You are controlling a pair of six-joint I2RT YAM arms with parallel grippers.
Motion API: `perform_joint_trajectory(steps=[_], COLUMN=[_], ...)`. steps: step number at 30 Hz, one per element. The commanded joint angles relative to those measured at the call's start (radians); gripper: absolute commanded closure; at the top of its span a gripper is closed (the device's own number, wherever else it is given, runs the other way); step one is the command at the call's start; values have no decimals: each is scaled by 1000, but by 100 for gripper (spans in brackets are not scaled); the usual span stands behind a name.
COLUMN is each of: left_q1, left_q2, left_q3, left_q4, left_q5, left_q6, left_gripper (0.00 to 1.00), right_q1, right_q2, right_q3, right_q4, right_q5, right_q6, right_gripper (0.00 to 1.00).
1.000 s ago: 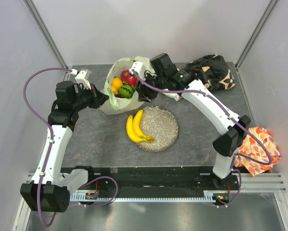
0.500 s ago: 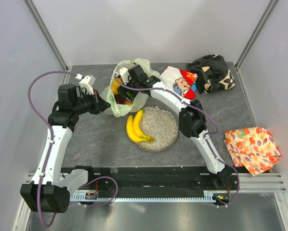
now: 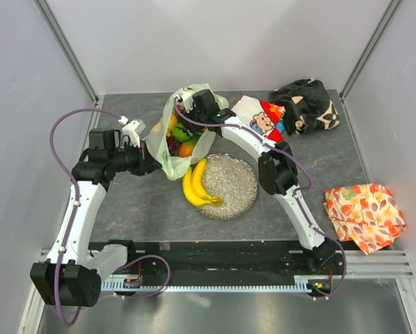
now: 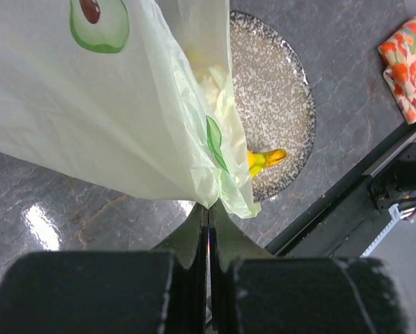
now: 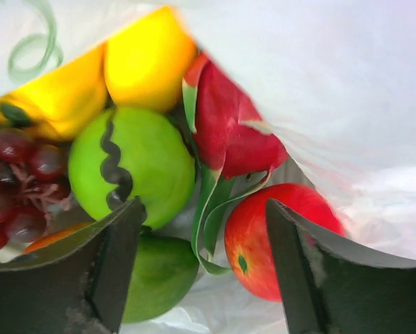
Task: Take the fake fruits out of the plastic bag
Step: Take out the fake fruit from the plastic bag.
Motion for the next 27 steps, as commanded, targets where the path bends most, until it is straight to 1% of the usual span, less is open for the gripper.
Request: perform_joint_trajectory(steps=[1,2,3,6,9,13,17,18,19,20,22,23,24,27], left_q1=[3,3,3,3,3,3,3,3,3,3,3,3,3,3], left_q2=[5,16,19,34,48,59,68,70,70,70,71,71,71,76], left_q3=[7,9,9,15,21,30,39,44,45,47,45,42,41,35], left_q4=[-42,-40,-40,-40,-40,-40,-42,-39,-40,-40,-40,-37,-36,-13], left_q5=[19,14,11,11,9,8,3,2,0,-1,-6,-3,2,11], left_q6=[77,83,85,86,86,88,88,89,89,91,88,89,86,67], left_gripper=[98,98,98,98,98,98,98,98,98,98,98,98,98,98], right_q1=[-14,-16,-19,-20,-22,-22,-22,-22,-22,-22,-22,-22,-22,-23], right_q2=[46,49,51,57,60,75,90,92,97,97,95,91,84,31], right_q3=[52,50,49,39,18,26,24,26,27,29,42,48,61,61], right_q4=[22,22,19,3,-9,-29,-43,-46,-47,-46,-46,-43,-37,-12], right_q5=[-8,-29,-38,-57,-84,-118,-124,-120,-120,-123,-133,-134,-138,-166], right_q6=[22,18,13,-22,-47,-62,-88,-93,-98,-102,-102,-96,-91,-93], right_gripper=[28,31,39,49,53,55,55,57,60,70,82,98,100,100])
